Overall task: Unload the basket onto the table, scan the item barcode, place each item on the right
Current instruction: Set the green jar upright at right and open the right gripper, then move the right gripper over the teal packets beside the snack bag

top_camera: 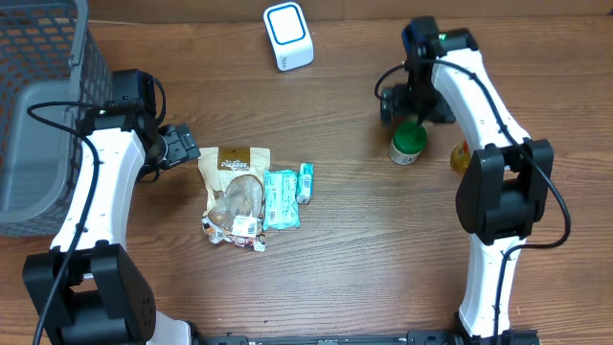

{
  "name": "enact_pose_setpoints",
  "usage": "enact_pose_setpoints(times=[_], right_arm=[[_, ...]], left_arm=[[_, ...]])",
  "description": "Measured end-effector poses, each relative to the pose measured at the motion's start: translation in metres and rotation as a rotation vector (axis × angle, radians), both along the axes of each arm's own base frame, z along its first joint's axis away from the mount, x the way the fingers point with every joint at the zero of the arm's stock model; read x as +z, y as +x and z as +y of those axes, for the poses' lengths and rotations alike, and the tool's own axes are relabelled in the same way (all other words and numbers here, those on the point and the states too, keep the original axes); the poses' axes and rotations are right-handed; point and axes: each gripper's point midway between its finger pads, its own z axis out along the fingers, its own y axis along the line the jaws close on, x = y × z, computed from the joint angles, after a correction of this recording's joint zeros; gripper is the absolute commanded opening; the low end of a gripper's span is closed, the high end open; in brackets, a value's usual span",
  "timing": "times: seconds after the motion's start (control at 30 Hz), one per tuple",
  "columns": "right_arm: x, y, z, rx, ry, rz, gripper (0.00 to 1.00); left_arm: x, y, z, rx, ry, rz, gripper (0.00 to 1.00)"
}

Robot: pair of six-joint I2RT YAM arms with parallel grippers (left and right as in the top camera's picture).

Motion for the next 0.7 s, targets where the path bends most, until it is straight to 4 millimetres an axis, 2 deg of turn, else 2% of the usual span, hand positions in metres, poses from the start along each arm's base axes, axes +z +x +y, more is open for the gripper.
enact_pose_setpoints(times=[0.07,0.2,0.37,0.4,0.6,0.7], right_arm=[[0.020,0.011,0.013,0.021,0.019,-0.060,1.00],[0.032,0.012,0.046,0.080,0.068,-0.091,1.00],[0.032,-0.007,0.105,0.193,0.139,-0.068,1.00],[0.032,-0.014,0.122,0.228,0.158,-0.061,1.00],[0.032,-0.046,0.179,0.352,0.196,-0.027,1.00],[0.032,-0.060,0.200,0.401,0.204,-0.017,1.00]], left_arm=[[0.000,0.000,0.000,0.000,0.000,0.000,1.00],[0.000,0.000,0.000,0.000,0.000,0.000,1.00],[0.000,0.000,0.000,0.000,0.000,0.000,1.00],[0.000,0.000,0.000,0.000,0.000,0.000,1.00],[0.000,0.000,0.000,0.000,0.000,0.000,1.00],[0.000,0.000,0.000,0.000,0.000,0.000,0.99]])
